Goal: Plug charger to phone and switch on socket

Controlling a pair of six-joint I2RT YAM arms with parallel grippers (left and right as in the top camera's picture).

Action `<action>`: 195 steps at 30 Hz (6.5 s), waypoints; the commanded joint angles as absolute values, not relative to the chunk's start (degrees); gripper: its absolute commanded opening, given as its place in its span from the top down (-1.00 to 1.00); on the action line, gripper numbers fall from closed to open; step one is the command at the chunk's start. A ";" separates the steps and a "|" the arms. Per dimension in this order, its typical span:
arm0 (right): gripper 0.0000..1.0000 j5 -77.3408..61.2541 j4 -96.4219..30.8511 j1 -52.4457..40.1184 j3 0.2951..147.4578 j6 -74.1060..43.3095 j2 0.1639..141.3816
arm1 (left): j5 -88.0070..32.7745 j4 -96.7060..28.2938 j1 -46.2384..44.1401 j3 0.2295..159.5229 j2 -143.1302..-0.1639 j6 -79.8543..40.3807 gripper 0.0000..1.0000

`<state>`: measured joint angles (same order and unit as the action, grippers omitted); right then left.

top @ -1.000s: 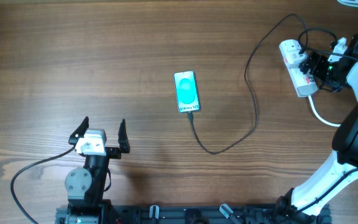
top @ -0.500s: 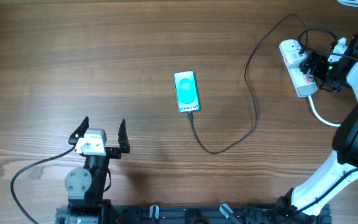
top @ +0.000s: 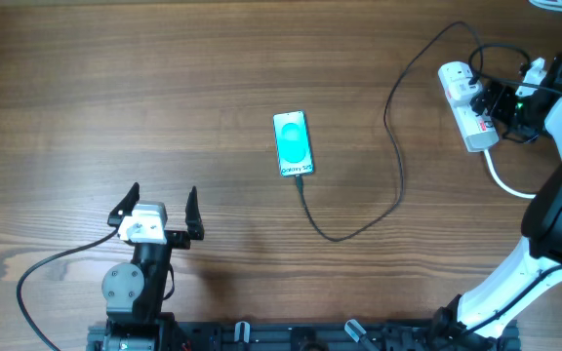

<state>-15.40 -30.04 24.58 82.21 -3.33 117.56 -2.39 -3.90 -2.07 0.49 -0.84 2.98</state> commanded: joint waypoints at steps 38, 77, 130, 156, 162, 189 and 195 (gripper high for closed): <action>-1.00 -16.43 -29.69 8.86 48.58 -3.03 62.87 | -1.83 -4.36 -1.43 0.32 -0.27 4.27 -1.00; -0.99 -12.97 25.54 6.92 9.72 0.01 60.95 | -1.83 -4.36 -1.43 0.32 -0.27 4.27 -1.00; -0.99 -13.65 0.93 6.92 0.30 1.45 14.04 | -1.83 -4.36 -1.43 0.32 -0.27 4.27 -1.00; -0.99 -13.82 1.02 5.41 0.30 -1.54 0.21 | -1.83 -4.36 -1.43 0.32 -0.27 4.27 -1.00; -0.99 -13.82 1.04 5.41 0.30 -1.56 0.21 | -1.83 -4.36 -1.43 0.32 -0.27 4.27 -1.00; -0.99 -13.82 1.04 5.41 0.30 -1.56 0.21 | -1.83 -4.36 -1.43 0.32 -0.27 4.27 -1.00; -1.00 -13.82 1.04 5.41 0.30 -1.56 0.21 | -1.83 -4.36 -1.43 0.32 -0.27 4.27 -1.00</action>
<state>-13.10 0.84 5.76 0.36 -0.80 1.15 -2.39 -3.90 -1.76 0.49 -0.80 3.42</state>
